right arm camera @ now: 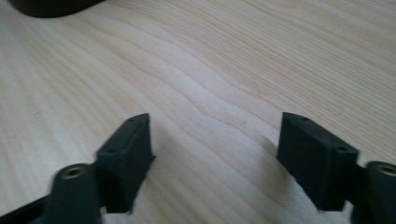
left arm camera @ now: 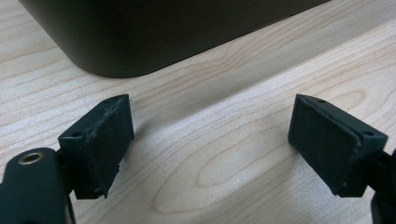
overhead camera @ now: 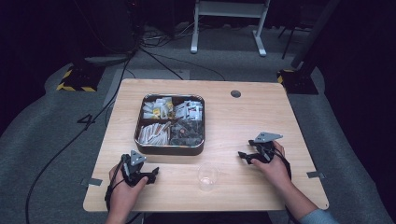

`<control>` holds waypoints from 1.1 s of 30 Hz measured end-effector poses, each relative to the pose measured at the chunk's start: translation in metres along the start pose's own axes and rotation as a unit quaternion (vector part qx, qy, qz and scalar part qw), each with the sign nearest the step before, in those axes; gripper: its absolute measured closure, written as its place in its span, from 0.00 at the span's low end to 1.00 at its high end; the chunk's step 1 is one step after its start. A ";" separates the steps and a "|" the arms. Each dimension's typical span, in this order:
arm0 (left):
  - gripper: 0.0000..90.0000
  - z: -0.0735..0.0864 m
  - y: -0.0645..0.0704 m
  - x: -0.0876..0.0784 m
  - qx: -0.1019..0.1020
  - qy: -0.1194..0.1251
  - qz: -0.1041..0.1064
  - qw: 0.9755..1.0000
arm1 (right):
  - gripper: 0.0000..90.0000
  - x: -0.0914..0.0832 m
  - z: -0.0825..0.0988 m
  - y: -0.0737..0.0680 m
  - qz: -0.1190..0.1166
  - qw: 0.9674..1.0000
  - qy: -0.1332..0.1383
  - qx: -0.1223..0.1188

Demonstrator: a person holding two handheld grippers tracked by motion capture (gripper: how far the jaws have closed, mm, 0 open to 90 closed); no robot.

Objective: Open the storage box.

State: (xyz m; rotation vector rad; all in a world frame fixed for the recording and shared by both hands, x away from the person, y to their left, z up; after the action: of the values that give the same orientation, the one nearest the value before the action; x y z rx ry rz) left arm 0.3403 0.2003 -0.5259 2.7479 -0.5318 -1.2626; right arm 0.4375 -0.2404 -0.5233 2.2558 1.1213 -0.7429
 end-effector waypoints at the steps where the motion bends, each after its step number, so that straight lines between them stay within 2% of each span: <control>1: 0.16 0.000 0.000 0.000 0.000 0.000 0.000 1.000 | 0.35 -0.001 0.000 -0.001 -0.003 1.000 0.004 -0.003; 11: 0.16 0.000 0.001 0.001 0.000 0.001 -0.001 1.000 | 0.36 -0.004 0.000 -0.007 -0.007 1.000 0.000 0.000; 19: 0.16 0.000 0.003 0.001 -0.004 0.002 -0.002 1.000 | 0.39 -0.011 -0.002 -0.009 -0.034 0.999 0.000 0.034; 27: 0.16 0.000 0.003 0.001 -0.003 0.001 -0.001 1.000 | 0.40 -0.023 -0.028 -0.014 -0.048 0.998 0.030 0.015; 29: 0.16 0.000 0.003 0.001 -0.004 0.002 -0.002 1.000 | 0.40 -0.027 -0.037 -0.019 -0.062 0.997 0.038 0.017; 33: 0.16 0.000 0.002 0.001 -0.002 0.002 -0.002 1.000 | 0.40 -0.032 -0.051 -0.023 -0.071 0.996 0.050 0.002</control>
State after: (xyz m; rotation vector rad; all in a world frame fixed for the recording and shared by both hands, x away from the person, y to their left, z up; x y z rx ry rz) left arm 0.3399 0.1977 -0.5260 2.7486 -0.5235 -1.2567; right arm 0.4145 -0.2121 -0.4702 2.2552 1.3392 -0.6945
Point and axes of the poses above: each handheld gripper's, and its own axes: x roughly forward along the jaws, z roughly out of its underside, y roughly to its right, the point moved 3 cm from there along x, roughly forward along the jaws, and after that the axes turned 15 degrees about -x, right-handed, at the moved point
